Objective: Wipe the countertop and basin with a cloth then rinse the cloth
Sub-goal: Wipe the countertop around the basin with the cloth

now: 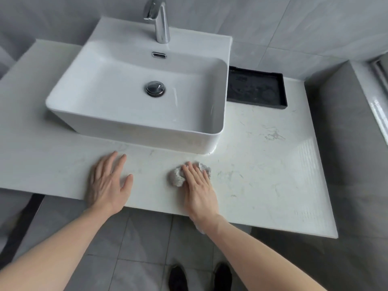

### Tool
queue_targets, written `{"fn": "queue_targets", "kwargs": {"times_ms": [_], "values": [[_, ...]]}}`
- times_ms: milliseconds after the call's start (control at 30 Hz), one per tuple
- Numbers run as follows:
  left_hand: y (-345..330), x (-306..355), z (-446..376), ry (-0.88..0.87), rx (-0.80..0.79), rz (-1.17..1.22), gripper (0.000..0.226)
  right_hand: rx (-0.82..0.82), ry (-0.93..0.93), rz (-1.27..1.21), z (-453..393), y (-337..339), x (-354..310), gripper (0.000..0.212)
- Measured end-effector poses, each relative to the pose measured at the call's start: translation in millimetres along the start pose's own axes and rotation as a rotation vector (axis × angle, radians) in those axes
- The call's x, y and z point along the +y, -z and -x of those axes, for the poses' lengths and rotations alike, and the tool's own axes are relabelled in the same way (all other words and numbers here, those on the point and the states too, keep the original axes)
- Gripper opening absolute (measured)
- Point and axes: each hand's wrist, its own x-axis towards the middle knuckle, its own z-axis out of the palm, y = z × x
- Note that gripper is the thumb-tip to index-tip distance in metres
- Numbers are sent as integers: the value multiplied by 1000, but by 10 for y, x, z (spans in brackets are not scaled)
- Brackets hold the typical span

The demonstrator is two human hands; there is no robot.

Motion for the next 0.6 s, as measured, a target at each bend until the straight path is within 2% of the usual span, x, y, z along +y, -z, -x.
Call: {"fn": "queue_targets", "kwargs": {"times_ms": [133,233,433,500,600], "values": [[-36,-210,-26,9,-38,-98,74,231,-197,-189,13,302,165,56],[-63,-194,5,5,2,-107,71,318,-271,-196,-22,471,342,49],[-51,-199,20,2,16,-103,70,205,-355,92,-57,201,448,48],[-45,-202,17,2,10,-104,70,192,-384,91,-96,137,337,51],[-21,-188,13,9,6,-99,70,161,-326,72,-145,23,157,55]]}}
